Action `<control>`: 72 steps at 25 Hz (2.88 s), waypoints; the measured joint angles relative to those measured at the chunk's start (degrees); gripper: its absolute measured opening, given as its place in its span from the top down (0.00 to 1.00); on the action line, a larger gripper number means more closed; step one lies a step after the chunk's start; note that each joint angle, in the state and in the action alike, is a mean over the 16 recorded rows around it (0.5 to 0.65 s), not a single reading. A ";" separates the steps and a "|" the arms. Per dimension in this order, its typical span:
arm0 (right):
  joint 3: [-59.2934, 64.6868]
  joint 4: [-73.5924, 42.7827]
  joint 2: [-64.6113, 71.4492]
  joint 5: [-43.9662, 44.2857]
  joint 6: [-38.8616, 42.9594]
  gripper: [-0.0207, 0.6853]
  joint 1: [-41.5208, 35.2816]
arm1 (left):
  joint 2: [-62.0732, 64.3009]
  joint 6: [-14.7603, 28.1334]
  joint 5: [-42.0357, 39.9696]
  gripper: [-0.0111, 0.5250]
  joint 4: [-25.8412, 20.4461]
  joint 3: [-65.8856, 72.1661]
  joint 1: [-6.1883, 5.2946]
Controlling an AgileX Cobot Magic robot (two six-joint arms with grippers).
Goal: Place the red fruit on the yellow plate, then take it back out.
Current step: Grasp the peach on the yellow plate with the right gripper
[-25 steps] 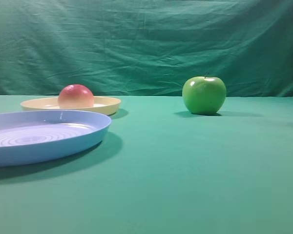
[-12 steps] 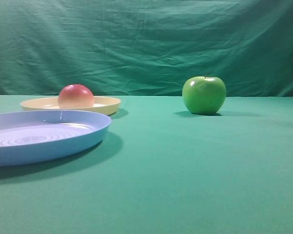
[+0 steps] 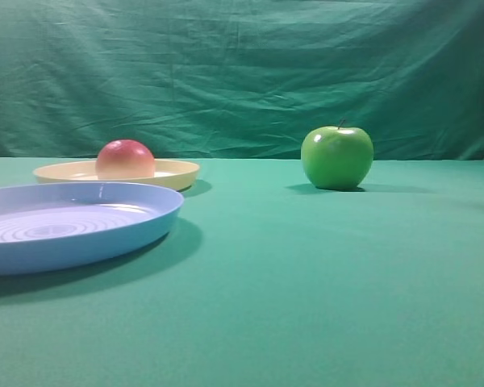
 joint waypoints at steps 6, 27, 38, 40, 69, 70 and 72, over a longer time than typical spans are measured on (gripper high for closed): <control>13.42 -0.30 -11.93 -12.30 0.17 0.97 -10.76 | 0.00 0.00 0.00 0.98 0.00 0.00 0.00; 53.64 0.31 -39.77 -33.22 -1.74 0.97 -30.73 | 0.00 -0.07 0.00 0.98 0.00 0.00 0.00; 62.83 2.77 -42.21 -34.78 -3.80 0.97 -31.07 | 0.00 -0.11 0.00 0.98 0.00 0.00 0.00; 63.20 3.23 -42.21 -34.59 -4.67 0.97 -31.07 | 0.00 -0.11 0.00 0.98 0.00 0.00 0.00; 46.30 9.47 -29.40 -32.62 -11.85 0.97 -28.84 | 0.00 -0.11 0.00 0.98 0.00 0.00 0.00; 43.78 9.66 -27.44 -31.55 -12.34 0.97 -28.36 | 0.00 -0.11 0.00 0.98 0.00 0.00 0.00; 38.59 10.12 -23.31 -28.93 -13.45 0.97 -27.32 | 0.00 -0.11 0.00 0.98 0.00 0.00 0.00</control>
